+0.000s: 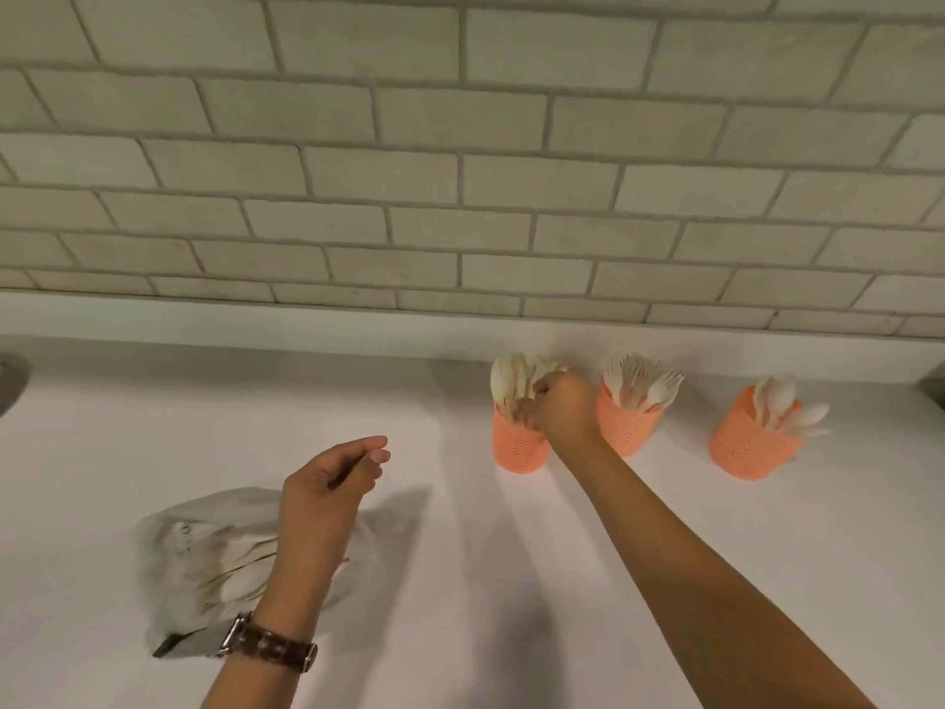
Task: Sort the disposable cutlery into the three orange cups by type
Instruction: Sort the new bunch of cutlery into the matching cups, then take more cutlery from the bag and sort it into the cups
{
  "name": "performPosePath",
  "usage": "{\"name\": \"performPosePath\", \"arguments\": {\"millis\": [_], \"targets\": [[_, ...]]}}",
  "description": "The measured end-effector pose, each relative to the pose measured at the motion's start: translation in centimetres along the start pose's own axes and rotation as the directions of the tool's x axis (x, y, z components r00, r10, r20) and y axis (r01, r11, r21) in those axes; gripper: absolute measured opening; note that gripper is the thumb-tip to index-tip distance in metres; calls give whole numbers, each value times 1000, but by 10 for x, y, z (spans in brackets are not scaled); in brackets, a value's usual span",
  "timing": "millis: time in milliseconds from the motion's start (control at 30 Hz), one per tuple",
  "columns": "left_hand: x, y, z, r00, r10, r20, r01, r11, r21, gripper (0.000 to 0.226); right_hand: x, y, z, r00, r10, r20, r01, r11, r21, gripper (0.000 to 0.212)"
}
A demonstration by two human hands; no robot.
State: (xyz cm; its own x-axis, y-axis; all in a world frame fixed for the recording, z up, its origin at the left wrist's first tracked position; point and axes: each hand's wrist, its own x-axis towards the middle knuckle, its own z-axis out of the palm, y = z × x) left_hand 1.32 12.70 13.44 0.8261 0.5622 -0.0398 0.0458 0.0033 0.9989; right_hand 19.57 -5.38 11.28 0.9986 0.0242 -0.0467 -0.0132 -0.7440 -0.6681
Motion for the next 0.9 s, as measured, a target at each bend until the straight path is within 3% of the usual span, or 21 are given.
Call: {"name": "performPosePath", "arguments": {"millis": [133, 267, 333, 400, 467, 533, 700, 800, 900], "targets": [[5, -1, -16, 998, 60, -13, -59, 993, 100, 17, -20, -4, -12, 985, -131, -112, 123, 990, -76, 29], [1, 2, -42, 984, 176, -26, -161, 943, 291, 13, -57, -15, -7, 947, -321, -29, 318, 946, -67, 24], [-1, -2, -66, 965, 261, -20, -221, 855, 469, 11, -79, -20, 4, 919, -391, 53, 391, 920, 21, 20], [0, -10, -95, 941, 340, 4, -253, 692, 676, 18, -103, -27, 17, 888, -443, 123, 427, 894, 135, 14], [-2, -20, -123, 936, 353, -11, -202, 561, 803, 22, -126, -33, 34, 861, -469, 196, 424, 875, 234, 9], [-8, -31, -142, 947, 311, -82, -98, 520, 849, 18, -147, -40, 54, 847, -454, 278, 354, 870, 342, 8], [-5, -50, -164, 969, 213, -124, -24, 583, 812, 17, -182, -65, 100, 808, -458, 371, 229, 824, 519, 10], [5, -56, -170, 977, 195, -92, -41, 589, 807, 29, -187, -79, 119, 772, -489, 406, 326, 853, 408, 19], [16, -60, -178, 988, 141, 68, -137, 574, 807, 45, -177, -85, 129, 776, -442, 451, 452, 887, 91, 41]]}}
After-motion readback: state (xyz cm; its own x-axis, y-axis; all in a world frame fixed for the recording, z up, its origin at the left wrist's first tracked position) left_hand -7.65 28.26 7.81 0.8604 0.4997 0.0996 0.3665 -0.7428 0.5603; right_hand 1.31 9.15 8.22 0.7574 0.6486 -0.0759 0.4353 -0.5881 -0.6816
